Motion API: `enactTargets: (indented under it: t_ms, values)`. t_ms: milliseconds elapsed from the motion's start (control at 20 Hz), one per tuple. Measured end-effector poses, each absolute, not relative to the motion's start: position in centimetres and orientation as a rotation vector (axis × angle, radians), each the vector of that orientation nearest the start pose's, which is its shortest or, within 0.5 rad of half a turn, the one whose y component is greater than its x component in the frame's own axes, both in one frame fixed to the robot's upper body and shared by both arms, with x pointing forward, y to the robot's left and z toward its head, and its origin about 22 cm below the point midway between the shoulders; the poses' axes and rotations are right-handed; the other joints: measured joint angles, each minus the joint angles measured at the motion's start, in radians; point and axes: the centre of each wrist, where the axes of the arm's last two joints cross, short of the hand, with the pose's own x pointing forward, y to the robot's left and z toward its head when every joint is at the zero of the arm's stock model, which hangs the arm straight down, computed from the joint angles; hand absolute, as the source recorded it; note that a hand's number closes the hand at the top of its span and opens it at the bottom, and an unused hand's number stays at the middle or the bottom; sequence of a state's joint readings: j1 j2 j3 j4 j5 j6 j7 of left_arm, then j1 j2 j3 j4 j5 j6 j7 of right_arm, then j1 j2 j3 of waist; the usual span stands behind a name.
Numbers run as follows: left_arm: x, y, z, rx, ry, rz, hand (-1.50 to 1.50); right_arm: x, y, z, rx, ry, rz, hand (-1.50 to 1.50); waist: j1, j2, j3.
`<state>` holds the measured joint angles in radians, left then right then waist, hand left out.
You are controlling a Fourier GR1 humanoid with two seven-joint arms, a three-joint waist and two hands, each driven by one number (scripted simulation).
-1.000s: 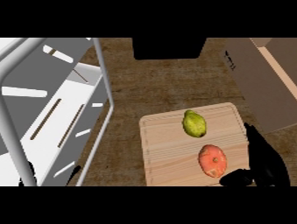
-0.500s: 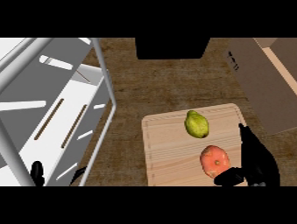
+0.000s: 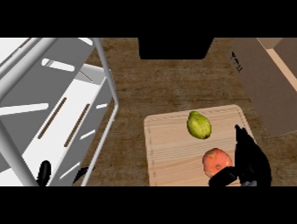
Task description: Pick the squash from the cutting board and place it in the cardboard box
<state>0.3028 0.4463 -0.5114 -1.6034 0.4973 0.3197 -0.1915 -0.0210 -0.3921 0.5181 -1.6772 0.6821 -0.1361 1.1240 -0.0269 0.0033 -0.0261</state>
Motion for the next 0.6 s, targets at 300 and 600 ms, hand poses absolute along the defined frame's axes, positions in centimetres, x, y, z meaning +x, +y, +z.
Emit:
enactTargets:
  t_ms: [300,600]
  values:
    - [13.3,24.2,-5.5,-0.099,-1.303,-0.012,0.00,21.8,-19.1,1.5,-0.916,-0.707,0.627,1.50,0.009,-0.001,0.002]
    - [13.5,24.3,-5.7,-0.135,-1.310,-0.064,0.00,22.5,-19.3,1.5,-1.006,-0.754,0.649,1.50,0.012,-0.001,0.005]
